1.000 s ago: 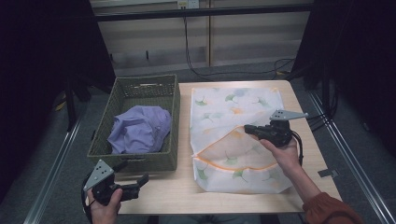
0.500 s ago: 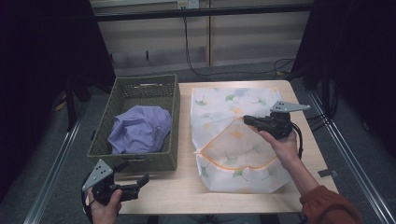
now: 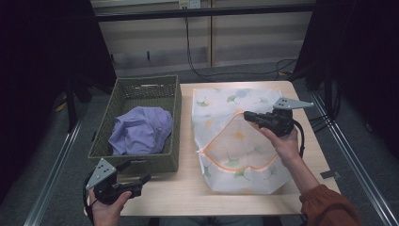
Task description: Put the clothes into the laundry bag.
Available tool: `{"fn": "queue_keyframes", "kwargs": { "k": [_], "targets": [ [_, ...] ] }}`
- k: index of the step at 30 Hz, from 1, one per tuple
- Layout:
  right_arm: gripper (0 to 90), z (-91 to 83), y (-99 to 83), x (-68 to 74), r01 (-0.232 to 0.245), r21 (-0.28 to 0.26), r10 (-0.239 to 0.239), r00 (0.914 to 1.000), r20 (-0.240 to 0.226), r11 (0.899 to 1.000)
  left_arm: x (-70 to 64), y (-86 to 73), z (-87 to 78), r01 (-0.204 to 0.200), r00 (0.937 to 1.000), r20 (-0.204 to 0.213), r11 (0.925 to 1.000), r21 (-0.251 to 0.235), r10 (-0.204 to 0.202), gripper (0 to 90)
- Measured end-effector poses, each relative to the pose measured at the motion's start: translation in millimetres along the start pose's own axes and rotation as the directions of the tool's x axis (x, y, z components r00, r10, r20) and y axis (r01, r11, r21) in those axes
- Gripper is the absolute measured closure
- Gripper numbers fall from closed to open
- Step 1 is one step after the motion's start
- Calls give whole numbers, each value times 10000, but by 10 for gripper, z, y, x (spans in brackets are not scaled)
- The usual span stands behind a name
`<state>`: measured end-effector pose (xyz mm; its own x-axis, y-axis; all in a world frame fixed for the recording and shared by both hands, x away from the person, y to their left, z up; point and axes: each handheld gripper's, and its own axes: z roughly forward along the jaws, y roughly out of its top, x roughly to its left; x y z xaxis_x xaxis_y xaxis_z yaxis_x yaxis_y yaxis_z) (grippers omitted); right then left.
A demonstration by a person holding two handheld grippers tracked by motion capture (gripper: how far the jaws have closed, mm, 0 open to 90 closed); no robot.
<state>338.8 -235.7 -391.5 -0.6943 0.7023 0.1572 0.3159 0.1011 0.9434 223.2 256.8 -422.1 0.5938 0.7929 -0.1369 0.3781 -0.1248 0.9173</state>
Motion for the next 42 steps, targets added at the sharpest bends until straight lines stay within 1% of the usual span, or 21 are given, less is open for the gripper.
{"fn": "queue_keyframes", "kwargs": {
  "k": [2,5,8,9,11,16,18,19,20,24,25,27,28,29,30,31,33,34,37,39,42],
  "targets": [
    [900,18,-8,4,36,109,-35,10000,-44,9999,17,61,4,-148,9999,26,9999,68,148,132],
    [900,29,-21,7,27,172,-26,10000,-53,9998,72,143,-1,-143,9998,-117,9999,87,144,142],
    [900,32,-35,5,75,250,-72,9999,-102,9997,155,246,-6,-427,9984,-371,9988,225,435,151],
    [900,36,-46,2,32,291,-30,10000,-76,9996,184,279,-6,-461,9983,-339,9987,209,468,151],
    [900,44,-60,2,30,371,-26,9999,-106,9993,243,356,22,-404,9988,-252,9985,369,414,150],
    [900,55,-71,6,100,474,-93,9999,-143,9988,386,529,120,12,9986,-534,9985,555,18,170],
    [900,52,-70,6,55,468,-49,9999,-125,9989,434,605,159,60,9992,-410,9977,669,-32,177],
    [900,51,-71,4,49,461,-42,9999,-152,9989,452,641,178,-73,9991,-402,9977,669,100,180],
    [900,50,-72,3,44,470,-37,9999,-147,9989,473,678,196,-173,9986,-485,9971,740,210,191],
    [900,56,-76,6,39,556,-29,9998,-175,9984,590,821,278,-180,9986,-476,9948,1004,229,194],
    [900,59,-77,6,40,562,-30,9998,-184,9984,617,853,300,-183,9989,-422,9945,1031,227,187],
    [900,64,-79,8,20,610,-5,9997,-234,9981,670,909,341,-49,10000,-52,9945,1047,54,174],
    [900,66,-80,8,37,611,-21,9997,-251,9981,685,937,358,-196,9997,-138,9935,1123,213,170],
    [900,64,-82,9,29,613,-14,9997,-257,9981,685,937,358,-196,9997,-138,9935,1123,213,170],
    [900,62,-84,12,17,604,-3,9997,-236,9982,720,983,399,-296,9987,-374,9927,1173,342,170],
    [900,63,-86,11,20,631,-3,9996,-273,9980,743,1003,421,-274,9992,-256,9923,1211,307,169],
    [900,74,-96,8,30,640,-9,9994,-332,9979,778,1045,471,-398,9982,-397,9900,1351,455,170],
    [900,78,-100,11,2,689,20,9995,-315,9976,805,1065,502,-308,9986,-370,9885,1478,367,170],
    [900,90,-106,16,20,721,4,9995,-331,9974,877,1110,615,-332,9939,-964,9799,1965,530,191],
    [900,89,-106,16,9,710,14,9995,-322,9975,923,1130,696,-360,9945,-879,9743,2223,568,192],
    [900,89,-108,8,-38,699,63,9993,-359,9975,973,1139,815,-478,9939,-830,9618,2696,726,182]
  ]
}}
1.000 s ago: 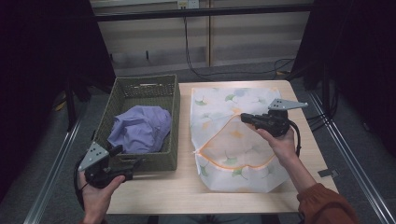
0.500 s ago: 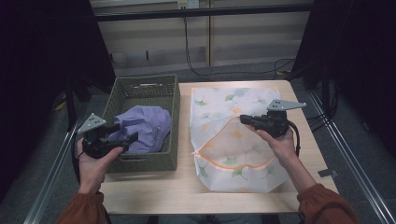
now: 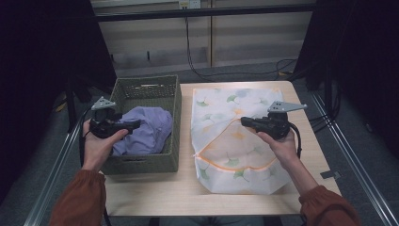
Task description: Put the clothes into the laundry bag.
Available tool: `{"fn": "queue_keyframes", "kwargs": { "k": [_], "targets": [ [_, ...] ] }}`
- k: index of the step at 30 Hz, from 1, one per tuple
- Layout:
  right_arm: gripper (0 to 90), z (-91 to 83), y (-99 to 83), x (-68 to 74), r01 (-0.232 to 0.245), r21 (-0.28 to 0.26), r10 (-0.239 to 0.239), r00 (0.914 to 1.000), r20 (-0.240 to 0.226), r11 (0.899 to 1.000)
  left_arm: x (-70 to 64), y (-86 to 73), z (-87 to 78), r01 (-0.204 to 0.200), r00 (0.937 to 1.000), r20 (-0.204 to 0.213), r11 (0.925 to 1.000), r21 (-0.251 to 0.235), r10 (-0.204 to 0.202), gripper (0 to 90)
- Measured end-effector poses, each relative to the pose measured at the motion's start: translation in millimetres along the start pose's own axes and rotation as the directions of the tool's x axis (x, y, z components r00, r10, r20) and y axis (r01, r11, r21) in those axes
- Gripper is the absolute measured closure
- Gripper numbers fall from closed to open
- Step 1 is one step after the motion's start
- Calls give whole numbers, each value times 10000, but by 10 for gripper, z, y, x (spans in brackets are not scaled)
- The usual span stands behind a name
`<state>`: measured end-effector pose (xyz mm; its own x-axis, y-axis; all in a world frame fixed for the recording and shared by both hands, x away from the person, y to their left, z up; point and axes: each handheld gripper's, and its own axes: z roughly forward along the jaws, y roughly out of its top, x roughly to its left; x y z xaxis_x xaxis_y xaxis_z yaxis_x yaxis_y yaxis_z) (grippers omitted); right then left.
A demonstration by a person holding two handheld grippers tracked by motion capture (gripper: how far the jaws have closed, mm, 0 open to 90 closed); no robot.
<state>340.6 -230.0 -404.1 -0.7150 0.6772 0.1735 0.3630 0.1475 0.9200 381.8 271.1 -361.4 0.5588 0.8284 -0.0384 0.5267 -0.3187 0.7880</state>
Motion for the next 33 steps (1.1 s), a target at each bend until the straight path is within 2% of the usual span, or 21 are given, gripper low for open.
{"fn": "queue_keyframes", "kwargs": {
  "k": [5,8,10,11,15,16,17,19,23,24,26,28,29,30,32,33],
  "targets": [
    [900,11,-10,-5,-20,49,21,10000,-49,10000,116,-11,186,273,9995,148,9987,425,-280,144],
    [900,18,-11,-4,-10,100,11,9999,-110,9999,113,-20,269,100,9999,68,9984,563,-104,112],
    [900,21,-11,-1,9,130,-8,9999,-134,9999,117,-16,324,84,9998,189,9973,727,-98,102],
    [900,22,-11,-3,9,144,-7,9999,-135,9999,133,-17,356,-16,9997,264,9964,853,-7,96],
    [900,18,-13,-4,-3,179,5,9999,-122,9998,194,-49,515,234,9991,306,9883,1504,-283,79],
    [900,22,-15,-5,15,183,-12,9999,-141,9998,219,-57,556,351,9982,420,9830,1800,-433,79],
    [900,26,-16,-5,25,209,-22,9999,-144,9998,238,-70,585,284,9981,474,9794,2000,-386,73],
    [900,35,-20,-5,35,236,-31,9998,-183,9997,247,-99,641,373,9987,256,9747,2206,-441,76],
    [900,38,-21,-8,42,247,-38,9998,-175,9997,271,-133,740,419,9977,396,9613,2725,-547,64],
    [900,38,-21,-9,34,245,-30,9998,-171,9997,278,-131,758,238,9984,418,9540,2989,-380,63],
    [900,38,-21,-12,-2,271,7,9999,-169,9996,260,-136,815,11,9997,214,9445,3285,-86,63],
    [900,36,-22,-15,-27,290,32,9999,-159,9996,247,-132,864,-158,9991,422,9316,3632,5,60],
    [900,35,-22,-16,-26,292,31,9999,-156,9996,245,-133,884,-212,9992,394,9258,3774,68,61],
    [900,35,-22,-16,-26,298,31,9999,-161,9996,245,-140,909,-145,9991,431,9245,3809,-21,57],
    [900,38,-22,-15,-32,317,38,9998,-173,9995,255,-157,955,-130,9982,592,9118,4105,-125,54],
    [900,40,-23,-15,-19,324,24,9998,-172,9995,257,-168,980,-133,9977,656,9029,4296,-165,55]
  ]
}}
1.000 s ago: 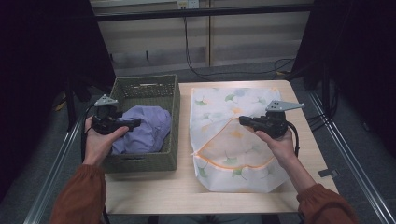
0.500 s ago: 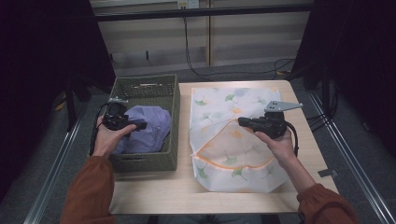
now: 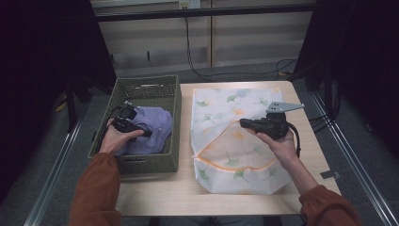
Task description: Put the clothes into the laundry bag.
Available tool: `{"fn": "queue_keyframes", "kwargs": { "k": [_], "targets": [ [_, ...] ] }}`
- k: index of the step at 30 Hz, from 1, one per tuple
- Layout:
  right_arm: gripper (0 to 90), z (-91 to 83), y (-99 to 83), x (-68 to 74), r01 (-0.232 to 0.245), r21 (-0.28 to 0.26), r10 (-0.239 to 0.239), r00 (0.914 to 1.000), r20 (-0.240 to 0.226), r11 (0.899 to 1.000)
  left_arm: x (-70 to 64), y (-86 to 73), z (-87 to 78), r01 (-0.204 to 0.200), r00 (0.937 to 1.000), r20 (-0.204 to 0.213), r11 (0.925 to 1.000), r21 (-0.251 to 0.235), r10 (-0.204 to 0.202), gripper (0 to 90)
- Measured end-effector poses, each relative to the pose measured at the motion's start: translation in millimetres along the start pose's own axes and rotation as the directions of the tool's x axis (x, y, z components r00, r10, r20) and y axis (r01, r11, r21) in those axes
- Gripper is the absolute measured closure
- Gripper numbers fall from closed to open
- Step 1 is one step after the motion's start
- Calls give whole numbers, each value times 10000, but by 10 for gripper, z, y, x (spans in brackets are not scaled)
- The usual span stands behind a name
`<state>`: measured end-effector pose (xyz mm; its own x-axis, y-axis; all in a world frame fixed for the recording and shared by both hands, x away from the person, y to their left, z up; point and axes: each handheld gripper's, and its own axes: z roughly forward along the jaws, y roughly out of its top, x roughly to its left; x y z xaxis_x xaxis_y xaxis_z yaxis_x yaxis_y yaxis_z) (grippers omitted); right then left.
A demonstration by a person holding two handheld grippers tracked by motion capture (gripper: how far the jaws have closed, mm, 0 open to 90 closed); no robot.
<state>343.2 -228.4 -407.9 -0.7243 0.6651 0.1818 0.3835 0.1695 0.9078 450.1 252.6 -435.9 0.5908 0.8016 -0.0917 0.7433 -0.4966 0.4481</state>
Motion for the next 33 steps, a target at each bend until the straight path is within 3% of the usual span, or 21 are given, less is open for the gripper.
{"fn": "queue_keyframes", "kwargs": {
  "k": [1,2,3,4,8,10,13,21,24,27,29,32,33],
  "targets": [
    [900,1,0,0,9,12,-9,10000,-12,10000,-6,-4,36,172,9996,218,9998,136,-175,73],
    [900,1,-1,0,22,18,-22,10000,-6,10000,0,-4,66,-8,9989,459,9983,578,-18,78],
    [900,1,0,0,57,42,-58,10000,25,10000,-5,-1,87,-166,9993,345,9965,821,138,74],
    [900,1,0,0,58,77,-58,10000,45,10000,-25,-2,108,-30,9998,212,9974,715,14,79],
    [900,6,-4,-4,48,97,-48,10000,47,9999,-16,-5,135,-161,9979,638,9943,1054,93,85],
    [900,12,-5,2,53,126,-54,10000,23,9999,-25,-12,171,-178,9981,611,9928,1187,106,83],
    [900,15,-6,3,85,153,-85,10000,31,9998,-50,-18,227,-459,9988,238,9848,1677,425,58],
    [900,4,-12,-23,42,157,-44,9999,107,9999,-62,-33,319,-335,9994,-23,9755,2176,348,57],
    [900,9,-16,-25,53,184,-55,9999,111,9998,-62,-46,373,-295,9993,-161,9667,2542,347,89],
    [900,14,-18,-26,60,199,-62,9999,97,9998,-40,-54,384,-298,9982,-429,9639,2647,426,106],
    [900,15,-18,-24,66,213,-69,9999,115,9998,-34,-58,388,-228,9985,-418,9668,2545,345,103],
    [900,18,-20,-20,79,227,-81,9999,105,9997,-32,-42,353,-265,9971,-623,9642,2638,445,181],
    [900,20,-21,-16,72,252,-75,9999,99,9997,-18,-36,326,-464,9962,-581,9572,2858,656,284]
  ]
}}
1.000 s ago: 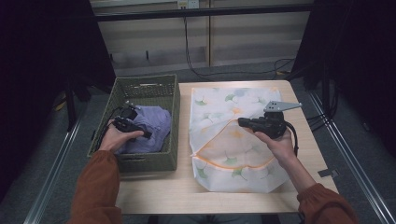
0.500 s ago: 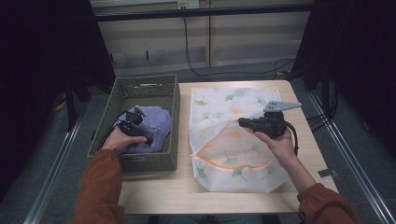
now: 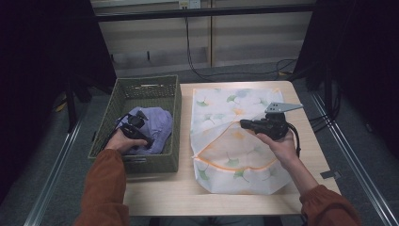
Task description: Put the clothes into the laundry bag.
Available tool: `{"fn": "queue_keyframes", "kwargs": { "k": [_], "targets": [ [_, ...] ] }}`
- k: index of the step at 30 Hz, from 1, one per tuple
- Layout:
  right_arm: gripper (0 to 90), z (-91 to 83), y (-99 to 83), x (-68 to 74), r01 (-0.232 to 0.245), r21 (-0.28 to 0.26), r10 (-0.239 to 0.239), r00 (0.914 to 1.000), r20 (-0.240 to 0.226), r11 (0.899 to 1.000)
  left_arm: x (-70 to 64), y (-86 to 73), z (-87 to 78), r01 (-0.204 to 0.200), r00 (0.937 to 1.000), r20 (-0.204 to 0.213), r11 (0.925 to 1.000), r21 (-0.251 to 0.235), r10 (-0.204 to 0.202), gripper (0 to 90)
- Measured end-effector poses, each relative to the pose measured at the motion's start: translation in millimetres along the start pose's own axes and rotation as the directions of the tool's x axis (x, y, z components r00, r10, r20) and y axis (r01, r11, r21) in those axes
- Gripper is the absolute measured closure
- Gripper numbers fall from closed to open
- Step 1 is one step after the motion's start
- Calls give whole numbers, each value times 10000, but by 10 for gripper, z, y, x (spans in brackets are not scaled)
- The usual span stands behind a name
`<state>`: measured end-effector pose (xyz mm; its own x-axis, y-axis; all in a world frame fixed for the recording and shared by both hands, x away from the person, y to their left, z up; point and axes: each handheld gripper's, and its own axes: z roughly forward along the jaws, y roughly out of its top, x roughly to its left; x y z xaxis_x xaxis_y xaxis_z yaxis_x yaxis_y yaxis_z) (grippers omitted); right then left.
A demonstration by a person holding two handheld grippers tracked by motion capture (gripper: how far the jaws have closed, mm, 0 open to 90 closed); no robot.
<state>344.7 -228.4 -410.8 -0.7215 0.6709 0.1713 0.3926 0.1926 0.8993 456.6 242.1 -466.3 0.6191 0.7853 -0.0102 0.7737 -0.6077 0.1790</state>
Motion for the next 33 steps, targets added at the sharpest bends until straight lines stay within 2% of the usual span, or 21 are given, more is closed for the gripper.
{"fn": "queue_keyframes", "kwargs": {
  "k": [1,3,4,5,6,7,8,9,15,18,19,20,22,24,25,26,28,29,33],
  "targets": [
    [900,4,-2,0,16,15,-16,10000,-1,10000,-1,-1,-3,103,9999,112,9999,-26,-103,330],
    [900,10,-5,2,57,44,-57,10000,-2,10000,-18,-1,-17,38,10000,6,9999,-131,-37,406],
    [900,13,-5,6,60,62,-60,10000,-13,10000,-15,-1,-28,24,10000,82,9999,-158,-23,500],
    [900,16,-4,7,115,80,-115,9999,-44,9999,-14,-4,-31,6,9999,127,9999,-151,-4,558],
    [900,17,-4,8,120,80,-120,9999,-33,9999,-14,-4,-31,6,9999,127,9999,-151,-4,576],
    [900,17,-5,7,102,79,-102,9999,-33,9999,-23,-7,-36,261,9995,205,9994,-235,-256,600],
    [900,17,-5,6,100,85,-100,9999,-32,9999,-10,-8,-55,83,9999,60,9996,-276,-82,659],
    [900,17,-5,7,89,90,-89,10000,-35,9999,-8,-9,-58,165,9998,81,9995,-271,-163,732],
    [900,17,-9,1,71,97,-71,10000,-23,9999,10,-7,-77,181,9997,192,9997,-154,-178,797],
    [900,17,-12,-5,45,76,-44,10000,-39,10000,-3,-8,-82,367,9992,176,9990,-248,-363,809],
    [900,17,-12,-6,42,71,-42,10000,-42,10000,7,-7,-94,250,9996,169,9993,-274,-246,811],
    [900,18,-12,-7,31,60,-31,10000,-40,10000,3,-11,-97,420,9987,317,9983,-413,-407,812],
    [900,17,-11,-7,40,50,-40,10000,-31,10000,15,-11,-119,355,9988,374,9973,-639,-332,815],
    [900,15,-9,-4,31,37,-30,10000,-30,10000,16,-14,-130,456,9979,498,9959,-786,-418,817],
    [900,14,-9,-6,25,25,-25,10000,-37,10000,39,-19,-159,453,9970,665,9938,-1011,-387,817],
    [900,14,-9,-7,7,16,-6,10000,-41,10000,30,-23,-165,716,9951,761,9893,-1271,-623,817],
    [900,15,-10,-11,-4,14,4,10000,-51,10000,36,-23,-197,773,9944,830,9855,-1513,-653,818],
    [900,17,-10,-12,-9,12,9,10000,-69,10000,51,-25,-219,522,9956,853,9872,-1510,-396,818],
    [900,19,-8,-10,-26,4,26,10000,-66,10000,62,-45,-295,745,9951,787,9748,-2102,-590,817]
  ]
}}
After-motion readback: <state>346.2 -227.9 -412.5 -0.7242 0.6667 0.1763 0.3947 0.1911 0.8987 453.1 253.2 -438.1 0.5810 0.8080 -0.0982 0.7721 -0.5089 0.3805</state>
